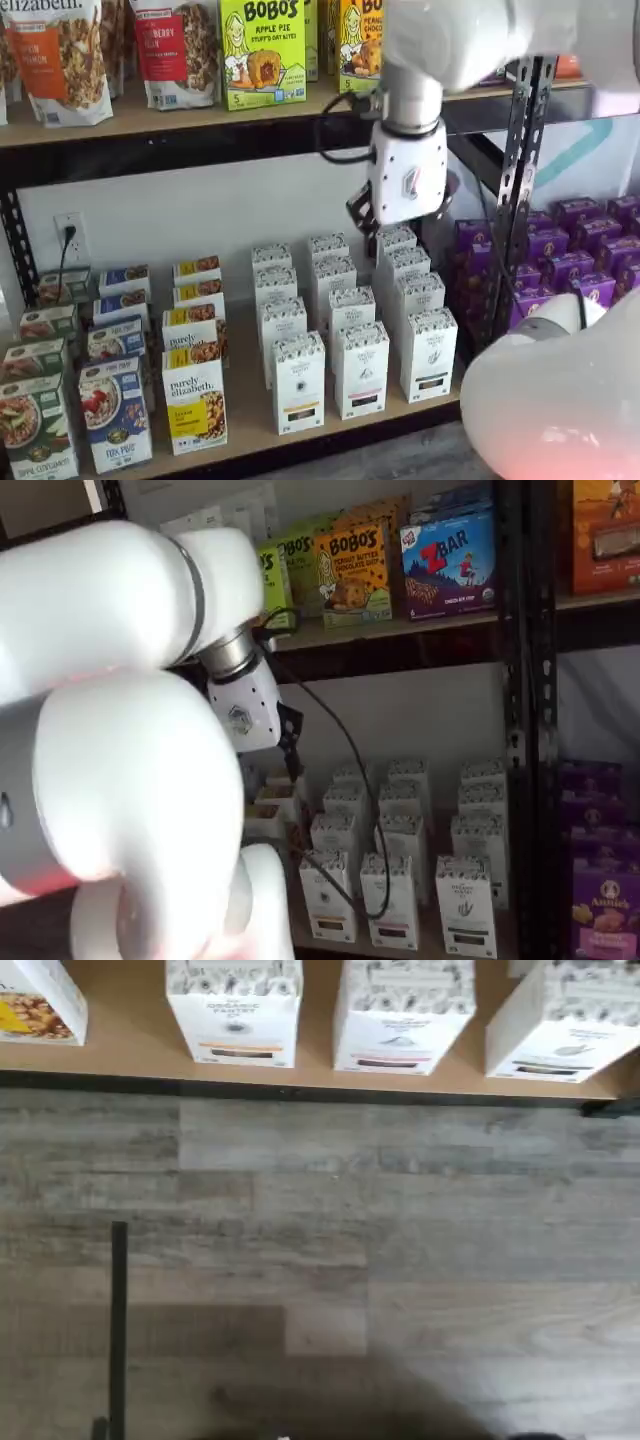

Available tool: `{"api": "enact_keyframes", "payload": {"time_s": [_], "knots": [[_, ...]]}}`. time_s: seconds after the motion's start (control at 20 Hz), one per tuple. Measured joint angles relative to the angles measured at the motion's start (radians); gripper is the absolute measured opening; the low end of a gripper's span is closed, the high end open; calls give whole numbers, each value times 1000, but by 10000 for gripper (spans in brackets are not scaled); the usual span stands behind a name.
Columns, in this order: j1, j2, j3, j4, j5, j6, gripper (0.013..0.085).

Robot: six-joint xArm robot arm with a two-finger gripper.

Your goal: Pick up the white box with a green strip in the middle, on the bottom shelf, the sixth box from the left

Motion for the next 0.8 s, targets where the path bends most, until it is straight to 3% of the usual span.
{"api": "enact_keyframes", "payload": {"time_s": [0.2,0.4,0.6,0.8], "knots": [[43,84,86,-14,-161,66,850],[53,161,158,-44,-321,111,850],[39,245,199,-75,-439,133,850],[-4,351,239,-126,-587,148,850]]}}
